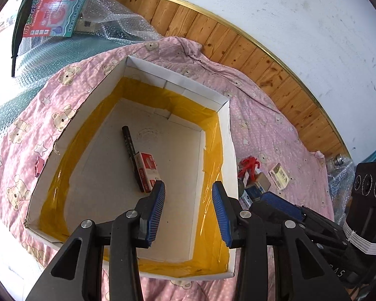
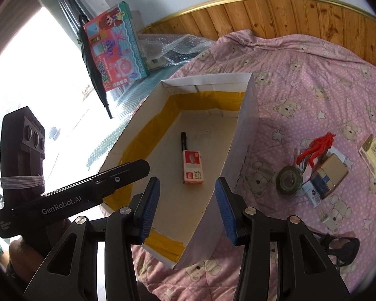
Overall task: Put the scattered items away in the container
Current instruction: 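Open both tools to drop the staples box and marker into the box, then move the right tool to the black glasses while the left tool returns to the items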
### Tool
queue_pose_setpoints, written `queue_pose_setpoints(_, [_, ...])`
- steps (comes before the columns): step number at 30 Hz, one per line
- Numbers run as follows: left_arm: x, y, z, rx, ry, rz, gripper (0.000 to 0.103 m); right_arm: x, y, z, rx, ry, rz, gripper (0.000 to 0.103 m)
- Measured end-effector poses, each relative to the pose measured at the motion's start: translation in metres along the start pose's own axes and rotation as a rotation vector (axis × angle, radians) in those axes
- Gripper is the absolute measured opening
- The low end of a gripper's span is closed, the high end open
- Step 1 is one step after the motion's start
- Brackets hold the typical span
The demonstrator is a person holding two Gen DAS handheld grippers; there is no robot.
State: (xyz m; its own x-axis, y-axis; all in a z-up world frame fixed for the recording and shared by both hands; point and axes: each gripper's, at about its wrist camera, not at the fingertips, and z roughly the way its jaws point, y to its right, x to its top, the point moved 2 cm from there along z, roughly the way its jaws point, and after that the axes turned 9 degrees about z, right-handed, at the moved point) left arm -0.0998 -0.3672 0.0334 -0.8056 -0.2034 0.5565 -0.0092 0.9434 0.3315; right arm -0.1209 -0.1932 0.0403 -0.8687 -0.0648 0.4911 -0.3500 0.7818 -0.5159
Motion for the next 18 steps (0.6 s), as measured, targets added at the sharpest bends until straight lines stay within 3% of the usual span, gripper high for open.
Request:
queue_pose_setpoints(8, [-0.012,0.022,-0.008,0.040,-0.007,0.033,0.048,-0.014,0.011,-0.019,0.038,0.010,0.012,0.049])
queue_pose_setpoints(18, [-0.021,0.049,-0.013,0.085,-0.018,0.069,0.049,-0.028,0.030,-0.039,0.084,0.019,0.040,0.049])
